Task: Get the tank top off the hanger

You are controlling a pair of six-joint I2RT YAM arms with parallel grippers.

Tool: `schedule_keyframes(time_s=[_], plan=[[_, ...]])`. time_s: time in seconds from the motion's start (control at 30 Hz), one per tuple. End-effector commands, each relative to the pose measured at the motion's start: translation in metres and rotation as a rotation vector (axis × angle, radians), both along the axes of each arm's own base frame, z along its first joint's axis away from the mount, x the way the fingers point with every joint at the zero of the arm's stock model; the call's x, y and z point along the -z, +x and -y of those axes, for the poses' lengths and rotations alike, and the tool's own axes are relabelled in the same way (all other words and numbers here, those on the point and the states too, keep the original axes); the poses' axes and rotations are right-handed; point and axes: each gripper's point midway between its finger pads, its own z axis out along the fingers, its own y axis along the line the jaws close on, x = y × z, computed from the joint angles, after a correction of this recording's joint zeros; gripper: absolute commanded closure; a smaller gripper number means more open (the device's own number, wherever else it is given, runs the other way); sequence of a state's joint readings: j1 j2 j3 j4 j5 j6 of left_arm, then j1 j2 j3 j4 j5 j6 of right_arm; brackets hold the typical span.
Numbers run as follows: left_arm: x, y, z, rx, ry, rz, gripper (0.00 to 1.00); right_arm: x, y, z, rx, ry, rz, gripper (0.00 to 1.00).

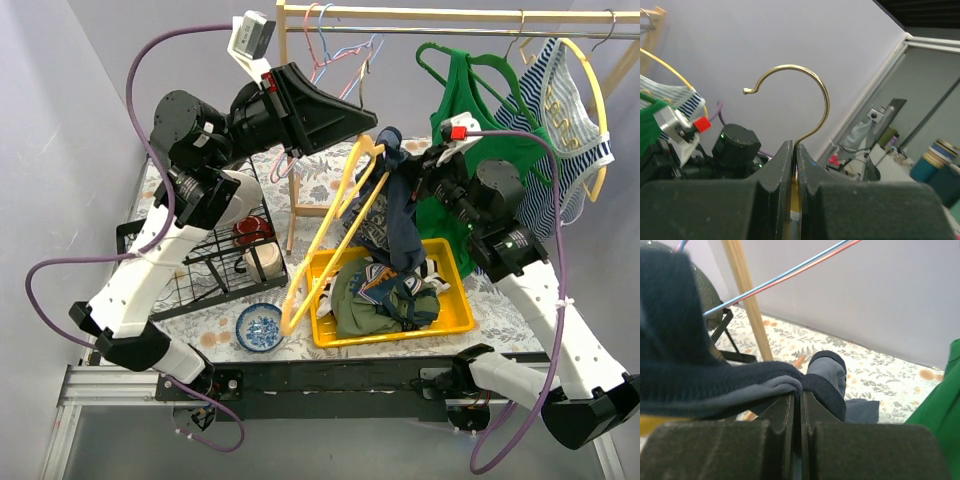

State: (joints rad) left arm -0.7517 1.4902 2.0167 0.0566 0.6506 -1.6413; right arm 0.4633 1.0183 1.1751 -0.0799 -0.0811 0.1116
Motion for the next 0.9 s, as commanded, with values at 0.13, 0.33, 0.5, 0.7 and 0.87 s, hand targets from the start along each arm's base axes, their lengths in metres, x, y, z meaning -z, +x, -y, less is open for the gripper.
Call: schedule_keyframes(time_s=[0.13,0.33,0.5,0.7,0.87], plan=[[-0.005,-0.087,-0.049,0.204,0.059,0.141,1.0,-0.051,0.016,0.02,0.135,0.006,0.109,0.99],[-0.006,-0.104,-0.064,0.202,0.059,0.21,1.0,-0.089,0.017,0.018,0.126,0.035,0.222,0.99],[-0.009,-0.114,-0.084,0.072,0.046,0.319,1.0,-0.175,-0.035,0.008,-0.05,0.11,0.376,0.99],[-0.018,-0.105,-0.11,-0.177,0.02,0.354,1.0,-0.254,-0.123,0.02,-0.208,0.227,0.633,0.99],[-0.023,-0.098,-0.125,-0.297,0.007,0.355,1.0,-0.3,-0.176,0.04,-0.247,0.303,0.794,0.99]])
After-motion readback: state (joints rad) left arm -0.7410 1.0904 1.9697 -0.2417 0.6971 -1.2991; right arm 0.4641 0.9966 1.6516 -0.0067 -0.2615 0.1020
